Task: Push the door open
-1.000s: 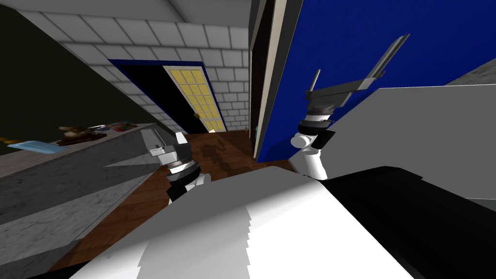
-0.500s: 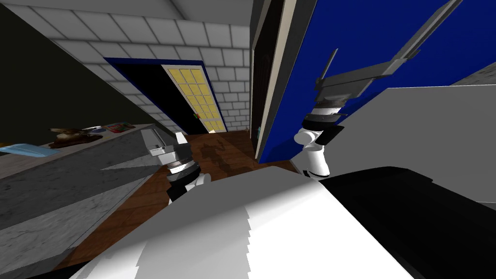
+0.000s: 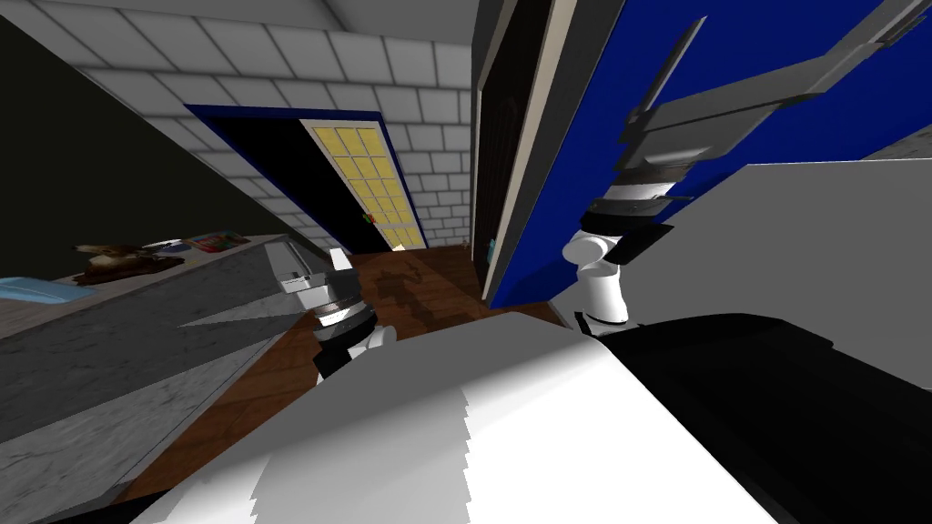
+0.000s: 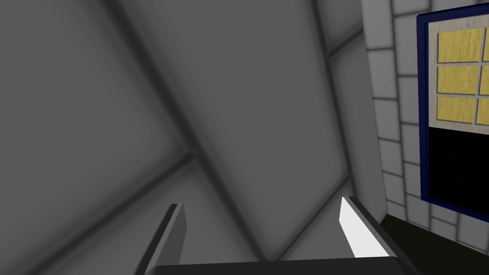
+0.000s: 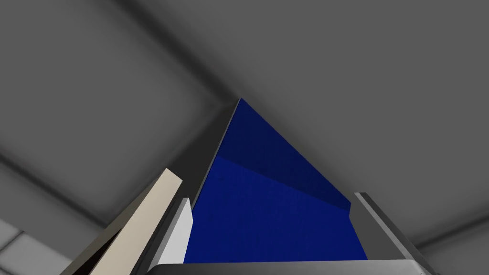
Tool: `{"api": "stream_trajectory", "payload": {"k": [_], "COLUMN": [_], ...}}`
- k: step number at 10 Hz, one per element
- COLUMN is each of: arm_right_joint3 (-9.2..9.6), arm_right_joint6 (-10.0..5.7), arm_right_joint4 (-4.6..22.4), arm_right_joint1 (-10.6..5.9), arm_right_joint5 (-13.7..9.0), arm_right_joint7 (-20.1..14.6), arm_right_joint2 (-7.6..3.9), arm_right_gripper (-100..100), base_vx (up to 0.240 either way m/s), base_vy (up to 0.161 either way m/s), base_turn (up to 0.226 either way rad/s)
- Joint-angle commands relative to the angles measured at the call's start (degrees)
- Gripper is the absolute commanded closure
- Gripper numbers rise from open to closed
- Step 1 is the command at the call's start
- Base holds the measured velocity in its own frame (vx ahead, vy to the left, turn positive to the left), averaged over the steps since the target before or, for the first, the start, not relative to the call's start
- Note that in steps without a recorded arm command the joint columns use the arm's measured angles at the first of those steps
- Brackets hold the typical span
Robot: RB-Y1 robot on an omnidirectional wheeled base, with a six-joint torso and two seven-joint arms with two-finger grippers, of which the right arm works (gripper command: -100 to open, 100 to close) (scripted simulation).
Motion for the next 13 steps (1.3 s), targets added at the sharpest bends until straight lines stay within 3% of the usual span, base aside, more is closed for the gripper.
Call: {"api": "stream_trajectory", "payload": {"k": [1,13], "arm_right_joint3": [-0.89,-7.04], "arm_right_joint6": [0.33,-1.56], "arm_right_joint4": [-0.23,0.66], "arm_right_joint1": [-1.56,-10.27], "arm_right_joint5": [-2.51,-18.44], "arm_right_joint7": [-0.08,-4.22], "arm_right_joint2": [-1.26,-12.03], "arm_right_gripper": [-100,-100], "base_vx": [0.083,0.080], "base_vy": [0.100,0.084], "base_turn": [-0.021,-0.020]}}
